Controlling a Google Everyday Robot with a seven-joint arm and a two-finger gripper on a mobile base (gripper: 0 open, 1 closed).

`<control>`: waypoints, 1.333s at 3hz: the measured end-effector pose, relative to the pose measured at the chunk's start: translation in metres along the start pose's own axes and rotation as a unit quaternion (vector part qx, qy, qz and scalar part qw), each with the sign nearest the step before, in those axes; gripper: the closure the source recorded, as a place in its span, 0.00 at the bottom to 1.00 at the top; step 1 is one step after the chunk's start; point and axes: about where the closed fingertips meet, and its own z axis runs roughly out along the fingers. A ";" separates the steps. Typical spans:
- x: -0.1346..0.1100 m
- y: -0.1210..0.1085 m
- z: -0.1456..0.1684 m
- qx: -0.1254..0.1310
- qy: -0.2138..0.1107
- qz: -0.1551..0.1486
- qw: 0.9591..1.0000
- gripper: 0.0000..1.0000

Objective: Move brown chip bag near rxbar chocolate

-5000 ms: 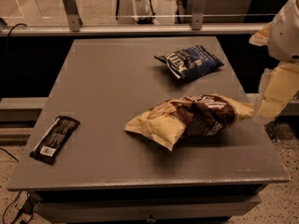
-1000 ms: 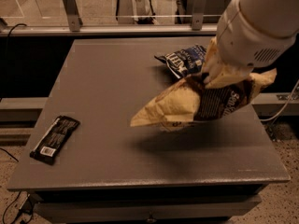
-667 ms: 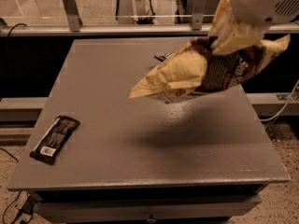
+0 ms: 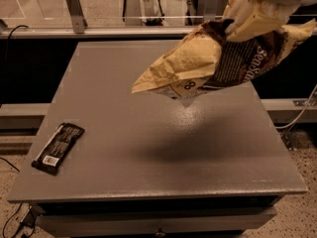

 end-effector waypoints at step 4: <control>-0.110 -0.017 -0.007 0.057 -0.101 -0.135 0.984 1.00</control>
Offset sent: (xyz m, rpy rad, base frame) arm -0.0230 0.2204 0.0659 0.1407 -0.2088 0.6621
